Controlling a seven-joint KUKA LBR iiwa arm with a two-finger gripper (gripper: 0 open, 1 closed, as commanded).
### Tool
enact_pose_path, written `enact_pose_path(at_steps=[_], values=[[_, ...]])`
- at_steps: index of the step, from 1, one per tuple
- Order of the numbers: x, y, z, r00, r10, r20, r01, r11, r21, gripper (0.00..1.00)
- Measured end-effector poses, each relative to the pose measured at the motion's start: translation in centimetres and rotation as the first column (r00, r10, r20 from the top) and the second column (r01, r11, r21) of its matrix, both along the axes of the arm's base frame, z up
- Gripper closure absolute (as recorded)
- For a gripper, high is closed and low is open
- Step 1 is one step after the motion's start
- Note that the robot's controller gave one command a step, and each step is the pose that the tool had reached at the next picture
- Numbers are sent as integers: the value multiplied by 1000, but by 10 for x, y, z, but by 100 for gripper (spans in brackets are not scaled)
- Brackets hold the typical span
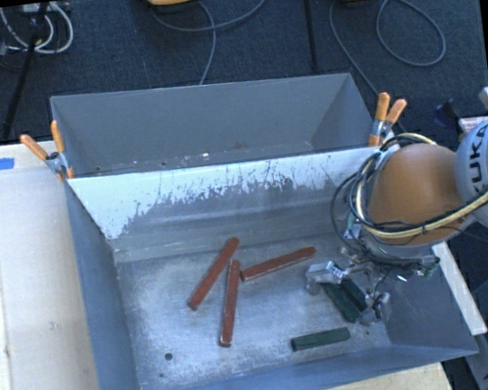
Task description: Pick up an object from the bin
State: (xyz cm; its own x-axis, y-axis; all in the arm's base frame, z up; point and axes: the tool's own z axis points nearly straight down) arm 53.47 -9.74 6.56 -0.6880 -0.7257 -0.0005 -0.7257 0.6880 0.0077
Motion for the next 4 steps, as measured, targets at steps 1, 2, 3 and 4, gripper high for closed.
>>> enact_pose_path(at_steps=[1, 2, 3, 4], values=[[24, -22, 7, 992, -129, 8, 129, 992, -4, 0], [23, 38, 4, 995, -96, 4, 96, 995, -2, 0], [23, 35, 4, 995, -101, 5, 101, 995, -4, 100], [12, 36, 156, 990, -143, 13, 143, 990, -5, 100]])
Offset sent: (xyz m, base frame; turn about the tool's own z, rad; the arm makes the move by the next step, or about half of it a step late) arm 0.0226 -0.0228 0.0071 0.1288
